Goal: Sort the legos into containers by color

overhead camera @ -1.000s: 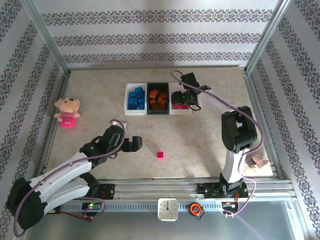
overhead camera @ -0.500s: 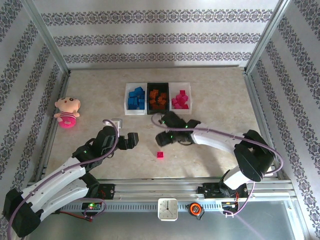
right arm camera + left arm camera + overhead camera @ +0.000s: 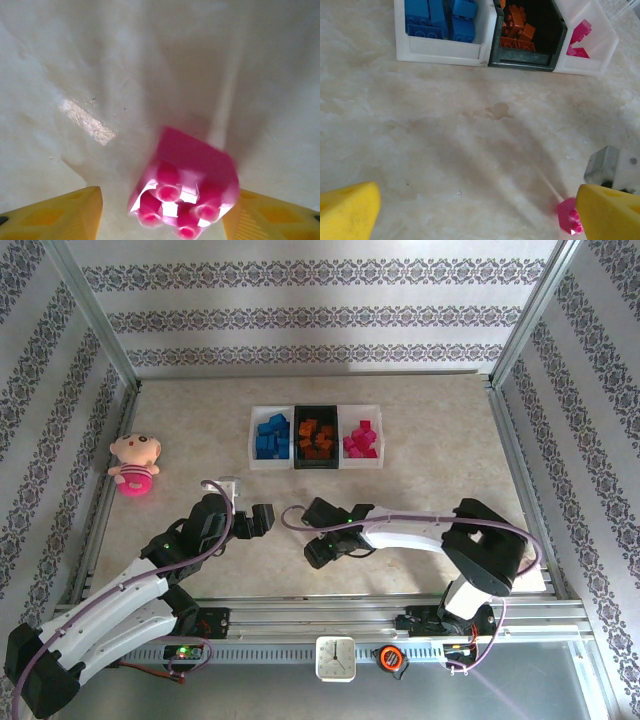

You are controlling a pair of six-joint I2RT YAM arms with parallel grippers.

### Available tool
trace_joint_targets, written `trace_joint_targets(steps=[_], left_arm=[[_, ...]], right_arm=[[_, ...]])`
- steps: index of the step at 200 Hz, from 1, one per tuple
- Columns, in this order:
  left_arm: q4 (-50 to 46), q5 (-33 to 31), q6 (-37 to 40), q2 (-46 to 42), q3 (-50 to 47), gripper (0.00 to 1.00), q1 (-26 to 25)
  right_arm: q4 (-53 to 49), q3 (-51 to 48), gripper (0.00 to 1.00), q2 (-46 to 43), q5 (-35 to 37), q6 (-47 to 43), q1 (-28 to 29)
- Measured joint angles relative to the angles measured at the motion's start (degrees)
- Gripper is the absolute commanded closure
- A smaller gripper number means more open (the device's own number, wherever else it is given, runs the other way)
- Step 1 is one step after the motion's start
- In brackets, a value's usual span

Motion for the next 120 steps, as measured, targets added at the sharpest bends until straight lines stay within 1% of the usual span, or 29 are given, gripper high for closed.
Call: trace_joint_targets(steps=[22, 34, 42, 52, 60, 70, 83, 91, 100, 120], left_arm=[[-0.1, -0.6, 0.0, 0.0, 0.0, 0.00, 0.0], [-0.2, -0.7, 0.0, 0.0, 0.0, 0.00, 0.0], [-0.2, -0.7, 0.0, 0.0, 0.0, 0.00, 0.0], [-0.2, -0.8, 0.0, 0.0, 0.0, 0.00, 0.0], [-0.2, -0.9, 0.0, 0.0, 0.0, 0.00, 0.0], [-0.2, -0.9, 0.0, 0.2, 0.0, 0.00, 0.0], [-0.2, -0.9, 0.0, 0.7, 0.0, 0.00, 0.0], [-0.2, -0.9, 0.0, 0.9, 0.0, 0.00, 0.0], [-0.2, -0.9, 0.0, 1.2, 0.0, 0.01, 0.0], [-0.2, -0.9, 0.0, 1.5, 0.0, 0.00, 0.0]], right_arm=[[0.0, 0.5, 0.52, 0.5, 1.2, 0.2, 0.0], [0.2, 0.6, 0.53, 0.7, 1.7, 0.1, 0.0], [0.2, 0.6, 0.50, 0.7, 1.9, 0.1, 0.0], [0.3, 0.6, 0.42, 0.7, 1.9, 0.1, -0.1], [0.3, 0.8, 0.38, 0.8, 1.9, 0.2, -0.2], [0.3, 1.4, 0.36, 1.2, 2.2, -0.4, -0.5], [0.3, 2.6, 0.36, 2.0, 2.8, -0.5, -0.5], [0.3, 3.4, 0.38, 2.6, 3.0, -0.7, -0.5], [0.3, 4.1, 0.42, 3.3, 3.2, -1.0, -0.5], [0.1, 4.5, 0.58, 4.2, 3.8, -1.6, -0.5]])
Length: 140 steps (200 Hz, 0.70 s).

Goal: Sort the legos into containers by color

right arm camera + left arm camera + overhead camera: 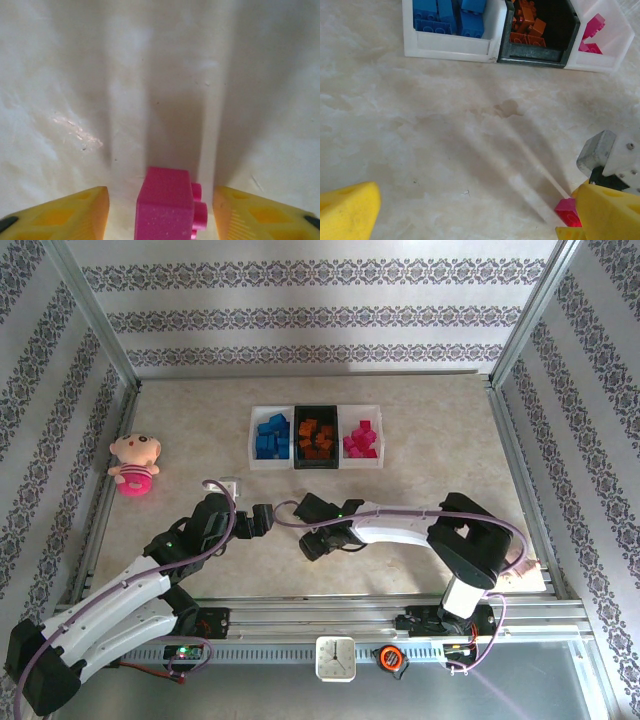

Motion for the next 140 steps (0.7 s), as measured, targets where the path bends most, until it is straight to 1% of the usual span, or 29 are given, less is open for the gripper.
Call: trace_joint_targets(steps=[20, 38, 52, 65, 79, 98, 110, 124, 130, 140], left_arm=[[0.0, 0.0, 0.0, 0.0, 0.0, 0.00, 0.0], [0.0, -0.3, 0.0, 0.1, 0.0, 0.00, 0.0], [0.0, -1.5, 0.1, 0.7, 0.3, 0.01, 0.0], [-0.1, -3.3, 0.1, 1.5, 1.0, 0.01, 0.0], [-0.1, -6.3, 0.2, 2.3, 2.1, 0.00, 0.1], [0.3, -10.1, 1.0, 2.4, 2.9, 0.01, 0.8], [0.5, -11.8, 2.0, 2.4, 3.4, 0.01, 1.9], [0.7, -13.0, 2.9, 2.8, 4.3, 0.01, 3.4], [0.9, -13.2, 3.3, 3.1, 4.6, 0.01, 4.2], [1.8, -13.2, 4.2, 3.6, 5.1, 0.01, 5.9]], right_arm=[[-0.1, 0.0, 0.69, 0.0, 0.8, 0.2, -0.1], [0.1, -0.5, 0.73, -1.2, 1.0, 0.1, -1.2], [0.0, -0.7, 0.75, -3.7, 1.4, -0.7, -3.8], [0.7, -0.6, 0.76, -6.6, 1.5, -1.2, -8.2], [1.9, 0.6, 0.76, -9.1, 1.2, -1.7, -14.8], [4.1, 4.4, 0.76, -9.3, 0.9, -1.9, -23.4], [5.5, 8.0, 0.75, -7.6, 0.6, -1.9, -28.1], [6.7, 12.7, 0.71, -4.1, 0.2, -1.9, -31.4], [7.0, 15.2, 0.67, -1.9, 0.1, -2.0, -32.4], [7.3, 18.9, 0.54, 1.7, -0.1, -2.1, -33.5]])
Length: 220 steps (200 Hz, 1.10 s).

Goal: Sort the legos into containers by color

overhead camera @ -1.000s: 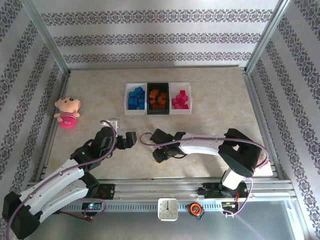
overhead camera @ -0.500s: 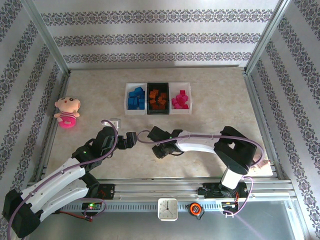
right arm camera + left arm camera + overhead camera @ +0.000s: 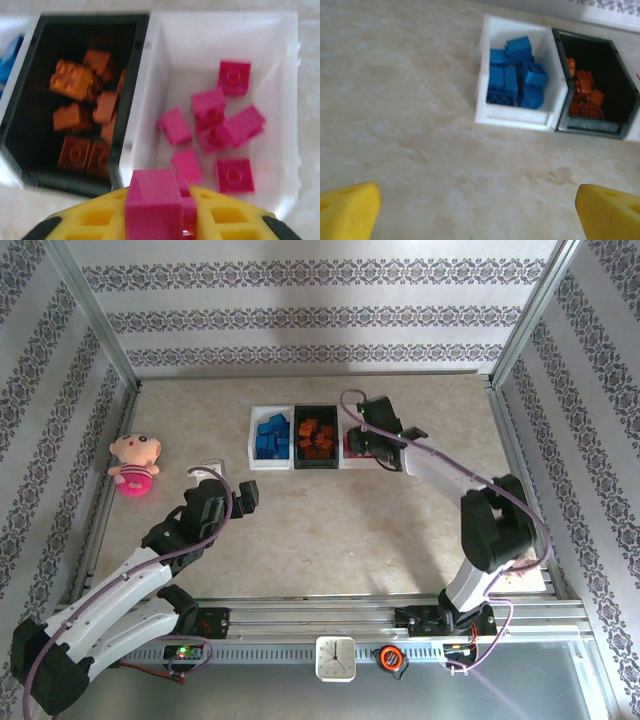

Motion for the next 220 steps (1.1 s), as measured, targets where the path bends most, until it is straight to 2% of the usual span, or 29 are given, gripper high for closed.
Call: trace_joint_targets(steps=[17, 50, 61, 65, 88, 123, 143, 194, 220], left_arm=[[2.6, 1.3, 1.1, 1.4, 0.1, 0.01, 4.2], [9.7, 3.6, 3.0, 6.5, -0.3, 0.00, 13.3], [13.4, 3.5, 5.3, 8.3, -1.0, 0.01, 14.4], [14.8, 3.3, 6.5, 9.1, -1.4, 0.01, 14.8], [21.1, 3.2, 13.6, 13.5, -1.7, 0.01, 17.0], [27.6, 4.4, 19.9, 21.7, -1.9, 0.01, 26.7], [36.1, 7.1, 21.3, 26.0, -4.7, 0.01, 30.8], [64.3, 16.8, 25.7, 43.0, -15.9, 0.01, 31.2], [65.9, 21.4, 27.1, 44.4, -15.4, 0.01, 31.4]], right_arm=[[0.5, 4.3, 0.36, 5.1, -0.7, 0.3, -1.6], [1.0, 3.2, 0.25, 5.1, -1.6, 1.1, -3.1], [2.2, 0.1, 0.06, 1.8, -1.6, 1.4, -3.3], [2.5, -1.2, 0.02, 0.4, -1.6, 1.1, -3.2], [4.8, -9.2, 0.02, -10.4, -0.9, 1.2, -3.1], [8.0, -17.6, 0.02, -23.3, 4.5, 1.2, -2.3], [9.6, -21.9, 0.02, -27.8, 8.5, 1.2, -2.4], [12.5, -27.6, 0.02, -33.2, 21.9, -2.3, -3.0], [23.5, -35.0, 0.02, -34.9, 26.1, -10.5, -6.0]])
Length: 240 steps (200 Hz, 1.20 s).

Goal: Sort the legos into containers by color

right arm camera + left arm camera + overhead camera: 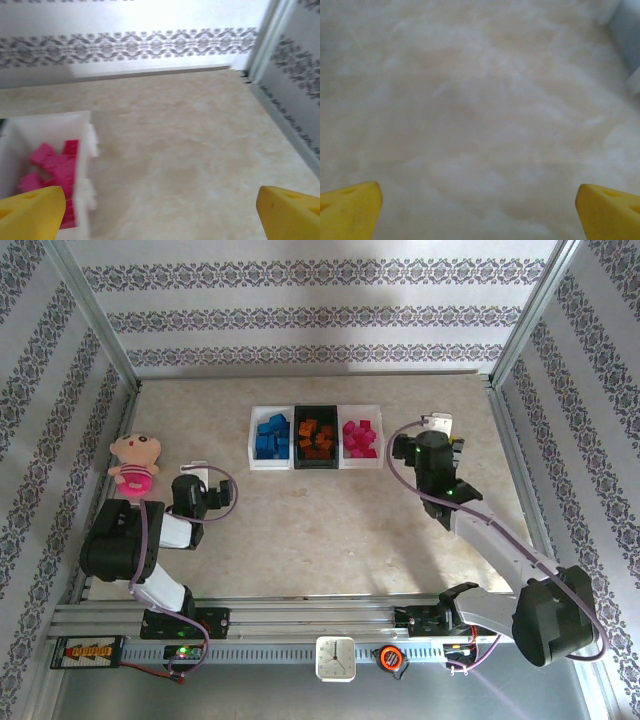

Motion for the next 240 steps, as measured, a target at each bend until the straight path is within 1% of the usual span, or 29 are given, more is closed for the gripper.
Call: trace_joint_targets(steps=[13, 26, 51, 84, 109, 120, 165, 240], left_arm=[[0.7, -0.1, 0.1, -0.2, 1.3, 0.01, 0.0], [3.6, -1.5, 0.0, -0.2, 1.4, 0.01, 0.1], [7.8, -3.9, 0.0, -0.2, 0.0, 0.01, 0.1], [9.4, -4.8, -0.1, -0.2, -0.9, 0.01, 0.1], [8.4, -4.4, 0.0, -0.2, 0.3, 0.01, 0.1], [8.1, -3.6, 0.1, -0.2, 1.1, 0.01, 0.1], [6.0, 0.7, 0.8, -0.2, 2.9, 0.01, 0.1], [5.0, 2.0, 1.4, -0.2, 2.9, 0.01, 0.1]], right_arm=[[6.0, -5.2, 0.02, 0.3, -2.0, -3.1, -2.4], [10.4, -9.9, 0.02, 1.7, -5.0, -5.0, -5.9], [17.1, -14.4, 0.02, 6.4, -8.7, -6.7, -11.2], [26.7, -17.3, 0.02, 12.2, -14.0, -7.6, -14.3], [38.1, -17.5, 0.02, 19.8, -16.6, -7.8, -15.2], [38.5, -17.6, 0.02, 21.4, -17.2, -7.8, -15.3], [42.4, -17.9, 0.02, 21.5, -18.3, -7.7, -16.0], [43.8, -17.9, 0.02, 21.5, -18.3, -7.7, -16.0]])
